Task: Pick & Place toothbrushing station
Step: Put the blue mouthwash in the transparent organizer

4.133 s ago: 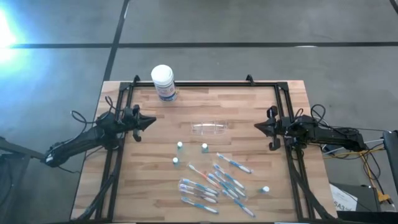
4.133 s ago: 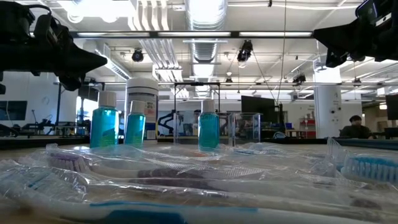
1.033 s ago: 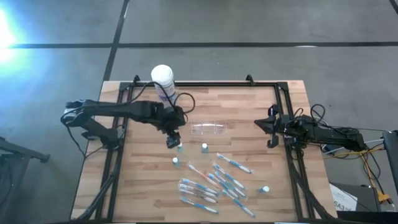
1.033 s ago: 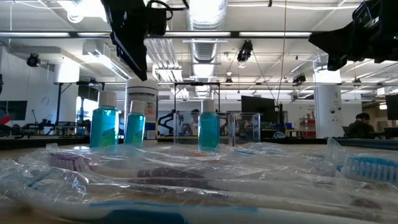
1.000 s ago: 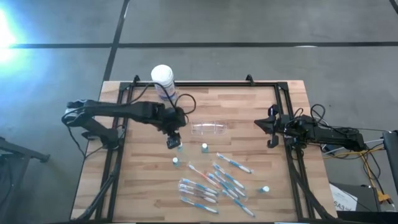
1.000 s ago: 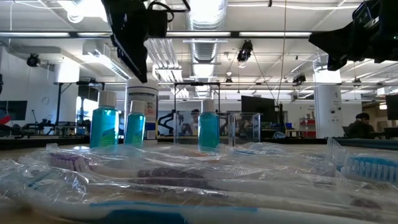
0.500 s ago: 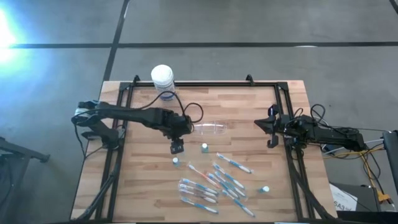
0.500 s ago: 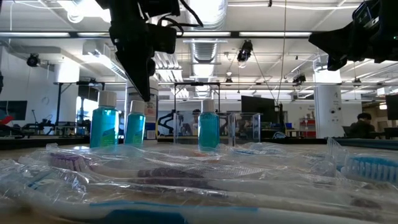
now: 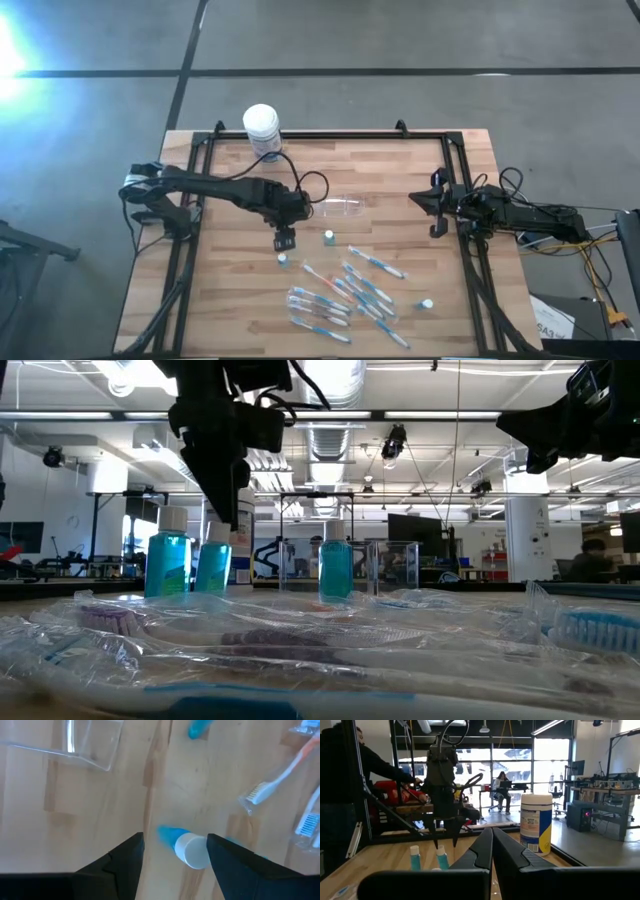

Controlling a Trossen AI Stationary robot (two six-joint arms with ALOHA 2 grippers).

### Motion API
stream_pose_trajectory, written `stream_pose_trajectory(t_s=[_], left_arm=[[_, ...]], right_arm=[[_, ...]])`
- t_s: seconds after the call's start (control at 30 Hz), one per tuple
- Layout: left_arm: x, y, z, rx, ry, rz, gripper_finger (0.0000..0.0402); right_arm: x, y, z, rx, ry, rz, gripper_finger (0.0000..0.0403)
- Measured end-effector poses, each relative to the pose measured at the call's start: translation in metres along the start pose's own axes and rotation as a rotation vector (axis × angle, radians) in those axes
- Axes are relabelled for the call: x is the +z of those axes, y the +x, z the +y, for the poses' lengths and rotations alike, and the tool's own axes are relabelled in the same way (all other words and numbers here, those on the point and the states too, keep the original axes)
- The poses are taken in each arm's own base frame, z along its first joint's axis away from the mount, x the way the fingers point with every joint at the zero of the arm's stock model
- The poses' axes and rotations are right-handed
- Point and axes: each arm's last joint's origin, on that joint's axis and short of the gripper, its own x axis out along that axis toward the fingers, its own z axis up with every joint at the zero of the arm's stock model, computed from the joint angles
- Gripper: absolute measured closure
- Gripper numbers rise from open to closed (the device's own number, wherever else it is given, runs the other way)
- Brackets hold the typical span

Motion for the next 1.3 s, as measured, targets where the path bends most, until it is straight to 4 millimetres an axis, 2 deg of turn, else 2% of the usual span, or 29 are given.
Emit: stream_pose_trajectory(t_s=[1.1, 1.3], left_arm=[[-0.006, -0.007, 0.004, 0.109, -0.025, 0.015, 0.0179], [-0.011, -0.013, 0.005, 0.105, 0.078, 0.044, 0.0179]], right_arm=[[0.000, 0.000, 0.000, 0.000, 0.003, -0.001, 0.0394], [0.000, 0.000, 0.000, 0.000, 0.002, -0.001, 0.0394]])
